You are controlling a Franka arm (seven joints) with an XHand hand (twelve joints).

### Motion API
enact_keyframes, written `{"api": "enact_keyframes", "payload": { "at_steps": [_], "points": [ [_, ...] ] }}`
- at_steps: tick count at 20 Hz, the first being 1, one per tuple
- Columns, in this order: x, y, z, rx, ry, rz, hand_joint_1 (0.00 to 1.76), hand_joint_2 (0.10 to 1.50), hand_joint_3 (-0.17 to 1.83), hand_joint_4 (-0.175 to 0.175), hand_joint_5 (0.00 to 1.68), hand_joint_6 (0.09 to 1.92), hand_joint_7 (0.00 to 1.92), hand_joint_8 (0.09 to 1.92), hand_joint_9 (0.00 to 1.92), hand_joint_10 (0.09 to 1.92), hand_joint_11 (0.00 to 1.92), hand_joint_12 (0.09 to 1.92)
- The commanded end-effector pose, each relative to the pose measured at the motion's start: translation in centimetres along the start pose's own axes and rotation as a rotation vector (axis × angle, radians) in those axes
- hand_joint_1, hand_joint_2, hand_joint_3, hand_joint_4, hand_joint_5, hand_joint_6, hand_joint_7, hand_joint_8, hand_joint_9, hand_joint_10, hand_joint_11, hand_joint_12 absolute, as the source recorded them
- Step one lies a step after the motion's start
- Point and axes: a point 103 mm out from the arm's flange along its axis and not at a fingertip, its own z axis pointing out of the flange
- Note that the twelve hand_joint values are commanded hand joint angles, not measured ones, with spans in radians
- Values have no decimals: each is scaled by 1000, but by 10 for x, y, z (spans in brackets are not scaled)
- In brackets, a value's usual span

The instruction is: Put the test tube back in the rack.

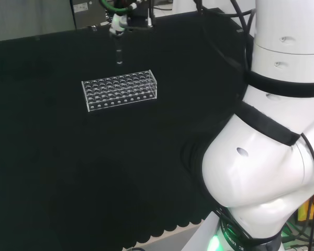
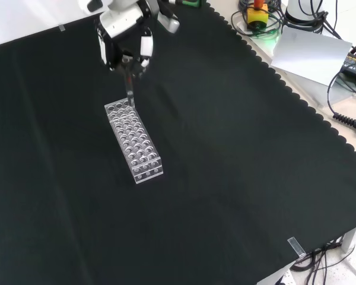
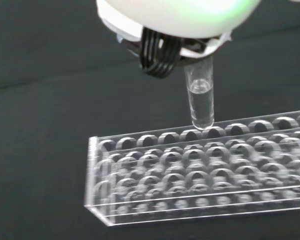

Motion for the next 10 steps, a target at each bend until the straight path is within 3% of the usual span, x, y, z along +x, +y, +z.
{"api": "enact_keyframes", "payload": {
  "at_steps": [1, 10],
  "points": [
    [57, 9, 18, 34, 3, -102, 1320, 604, 753, -175, 1253, 704, 1308, 709, 1532, 747, 1163, 927],
    [78, 30, 41, 66, -10, -132, 1320, 604, 753, -175, 1253, 704, 1309, 709, 1532, 746, 1163, 927]
  ]
}}
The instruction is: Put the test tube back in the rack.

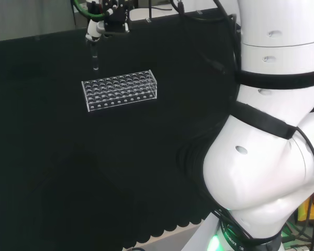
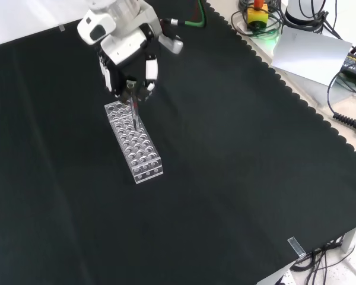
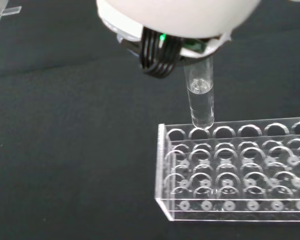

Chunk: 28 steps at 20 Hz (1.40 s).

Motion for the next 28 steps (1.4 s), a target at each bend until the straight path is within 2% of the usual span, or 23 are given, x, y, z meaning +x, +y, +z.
{"api": "enact_keyframes", "payload": {
  "at_steps": [1, 8, 20, 28],
  "points": [
    [22, 13, 20, 34, -10, -38, 1320, 604, 753, -175, 1253, 704, 1309, 709, 1532, 746, 1164, 927],
    [26, 24, 32, 55, -22, -56, 1320, 604, 753, -175, 1254, 703, 1309, 708, 1532, 746, 1164, 926],
    [16, 35, 45, 82, -47, -57, 1320, 604, 753, -175, 1254, 703, 1309, 708, 1532, 746, 1164, 926],
    [11, 37, 57, 97, -27, -50, 1320, 604, 754, -175, 1254, 703, 1309, 708, 1533, 746, 1163, 926]
  ]
}}
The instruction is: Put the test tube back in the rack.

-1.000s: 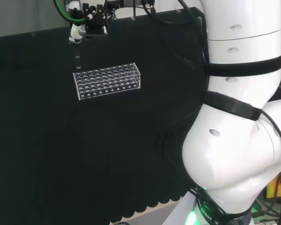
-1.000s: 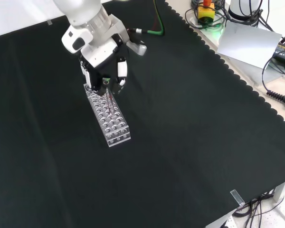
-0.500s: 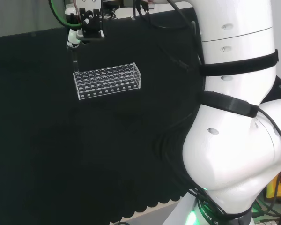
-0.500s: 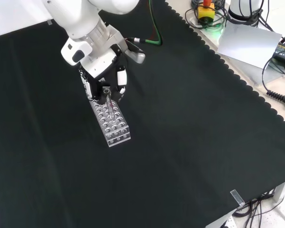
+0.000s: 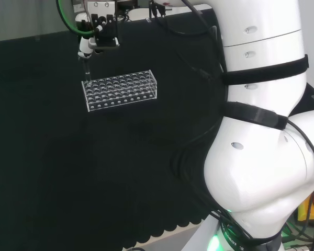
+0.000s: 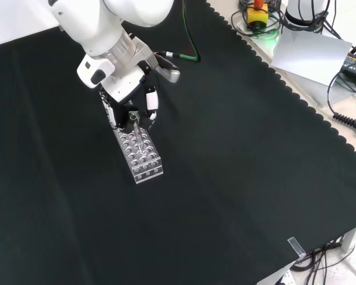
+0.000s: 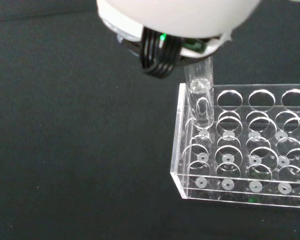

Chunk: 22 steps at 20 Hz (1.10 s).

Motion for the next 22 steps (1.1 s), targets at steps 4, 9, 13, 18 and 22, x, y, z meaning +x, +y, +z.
{"api": "enact_keyframes", "payload": {
  "at_steps": [4, 9, 13, 18, 22],
  "points": [
    [-1, 5, 10, 9, 19, 1, 1320, 603, 754, -175, 1254, 702, 1310, 708, 1533, 746, 1163, 926],
    [0, 6, 10, 13, 19, 4, 1320, 603, 755, -175, 1255, 702, 1310, 707, 1533, 745, 1163, 925],
    [0, 9, 12, 22, 15, 2, 1320, 602, 756, -175, 1255, 702, 1310, 707, 1533, 745, 1163, 925],
    [1, 9, 15, 27, 12, 4, 1320, 602, 756, -175, 1255, 702, 1310, 707, 1534, 745, 1163, 925],
    [-1, 9, 21, 36, 15, 5, 1320, 602, 757, -175, 1255, 702, 1311, 707, 1534, 745, 1163, 925]
  ]
}}
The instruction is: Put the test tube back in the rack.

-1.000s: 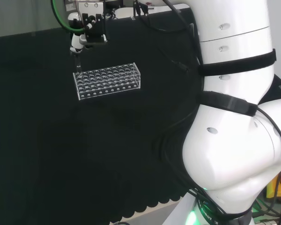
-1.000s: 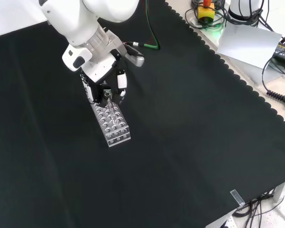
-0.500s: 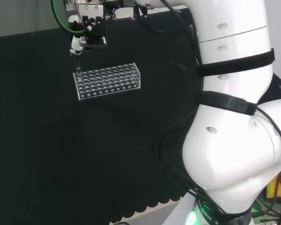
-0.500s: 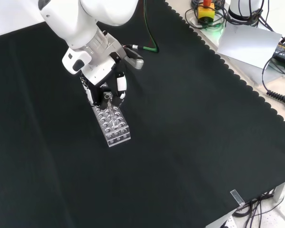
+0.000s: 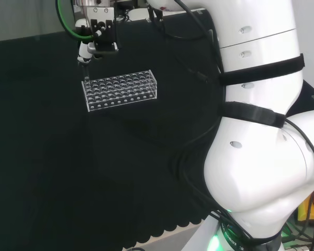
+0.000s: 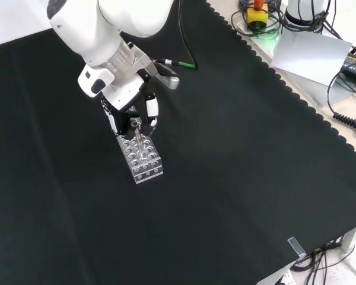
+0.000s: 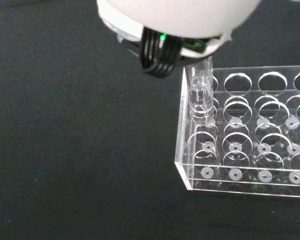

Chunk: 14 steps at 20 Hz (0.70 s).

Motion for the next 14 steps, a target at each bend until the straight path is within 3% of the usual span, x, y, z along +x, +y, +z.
{"api": "enact_keyframes", "payload": {
  "at_steps": [1, 14],
  "points": [
    [-2, 0, 7, 11, 3, 3, 1320, 602, 757, -175, 1255, 702, 1311, 707, 1534, 745, 1163, 924],
    [-7, 11, 27, 35, 8, 0, 1320, 601, 758, -175, 1255, 702, 1311, 707, 1535, 745, 1163, 924]
  ]
}}
